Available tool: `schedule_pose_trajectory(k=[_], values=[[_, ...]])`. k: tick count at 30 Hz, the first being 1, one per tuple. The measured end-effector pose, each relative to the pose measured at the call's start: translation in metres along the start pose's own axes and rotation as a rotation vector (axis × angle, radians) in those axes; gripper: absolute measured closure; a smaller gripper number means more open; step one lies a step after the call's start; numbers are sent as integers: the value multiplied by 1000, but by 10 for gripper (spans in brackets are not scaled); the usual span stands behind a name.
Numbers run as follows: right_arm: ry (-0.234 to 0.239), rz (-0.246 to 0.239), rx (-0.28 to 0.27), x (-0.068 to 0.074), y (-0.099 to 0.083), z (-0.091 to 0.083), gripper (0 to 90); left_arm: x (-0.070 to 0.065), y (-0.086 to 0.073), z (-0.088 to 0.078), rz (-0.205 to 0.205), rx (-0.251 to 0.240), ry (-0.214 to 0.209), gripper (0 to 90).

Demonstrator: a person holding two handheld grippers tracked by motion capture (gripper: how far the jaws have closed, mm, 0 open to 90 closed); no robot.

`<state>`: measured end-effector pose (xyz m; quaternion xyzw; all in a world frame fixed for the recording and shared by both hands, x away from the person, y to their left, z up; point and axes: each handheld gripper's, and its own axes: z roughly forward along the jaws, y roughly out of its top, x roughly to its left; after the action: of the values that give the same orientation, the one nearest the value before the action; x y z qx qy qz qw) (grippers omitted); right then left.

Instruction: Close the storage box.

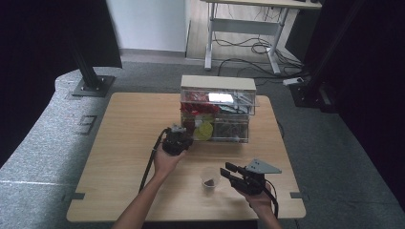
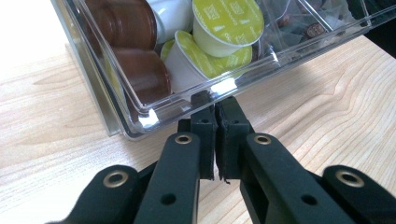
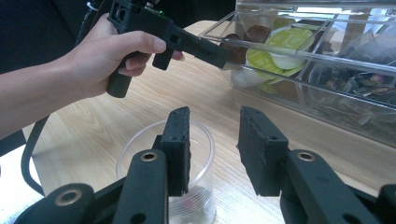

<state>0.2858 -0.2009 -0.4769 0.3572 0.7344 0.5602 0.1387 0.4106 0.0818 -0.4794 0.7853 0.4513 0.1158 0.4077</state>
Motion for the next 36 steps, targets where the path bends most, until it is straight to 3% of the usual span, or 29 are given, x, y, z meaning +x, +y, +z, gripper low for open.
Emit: schedule_pose_trajectory(k=[31,36], values=[[-17,8,2,-5,-3,-2,628,1,-8,10,-19,14,-38,869],[-17,8,5,-5,-4,-1,628,1,-10,12,-16,28,-23,860]])
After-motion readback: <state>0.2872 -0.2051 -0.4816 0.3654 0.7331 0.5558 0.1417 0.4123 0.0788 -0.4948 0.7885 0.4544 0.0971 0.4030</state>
